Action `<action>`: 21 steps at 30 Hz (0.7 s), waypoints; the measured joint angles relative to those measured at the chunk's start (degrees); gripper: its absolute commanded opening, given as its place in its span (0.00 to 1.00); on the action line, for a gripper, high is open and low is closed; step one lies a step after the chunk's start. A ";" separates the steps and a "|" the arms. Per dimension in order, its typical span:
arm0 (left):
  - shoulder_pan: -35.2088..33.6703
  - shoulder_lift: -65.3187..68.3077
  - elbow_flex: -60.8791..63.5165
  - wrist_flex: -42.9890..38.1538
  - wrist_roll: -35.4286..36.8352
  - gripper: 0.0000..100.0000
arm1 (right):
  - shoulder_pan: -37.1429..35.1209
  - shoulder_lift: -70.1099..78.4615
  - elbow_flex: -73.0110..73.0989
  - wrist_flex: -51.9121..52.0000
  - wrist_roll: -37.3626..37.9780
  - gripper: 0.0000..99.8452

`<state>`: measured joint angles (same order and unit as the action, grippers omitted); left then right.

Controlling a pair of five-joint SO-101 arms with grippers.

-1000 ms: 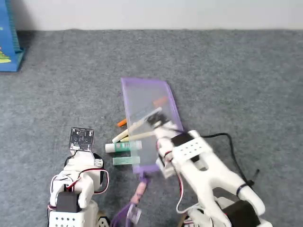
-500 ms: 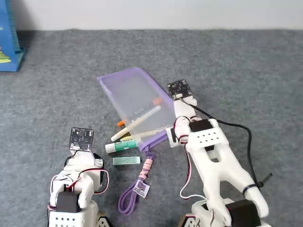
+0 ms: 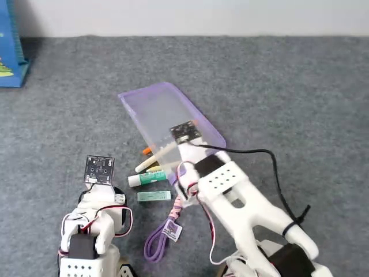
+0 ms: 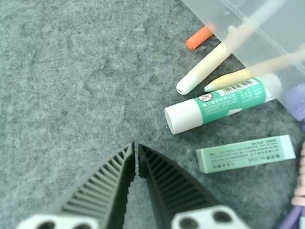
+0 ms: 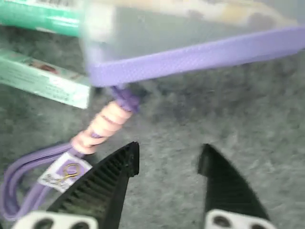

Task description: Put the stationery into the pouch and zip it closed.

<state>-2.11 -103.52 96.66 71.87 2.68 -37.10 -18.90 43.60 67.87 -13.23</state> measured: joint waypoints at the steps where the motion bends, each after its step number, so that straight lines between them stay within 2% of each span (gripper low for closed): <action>1: 0.00 0.00 0.00 0.00 0.00 0.01 | -0.97 0.00 0.00 0.00 -0.88 0.27; 8: 0.00 0.00 0.00 0.00 0.00 0.01 | -7.03 0.00 0.00 -1.85 -6.24 0.27; 21: 0.00 0.00 0.00 0.00 0.00 0.01 | -7.56 9.76 -0.09 -9.76 -7.30 0.27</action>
<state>-2.11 -103.52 96.66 71.87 2.68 -44.66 -9.14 43.52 58.11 -20.53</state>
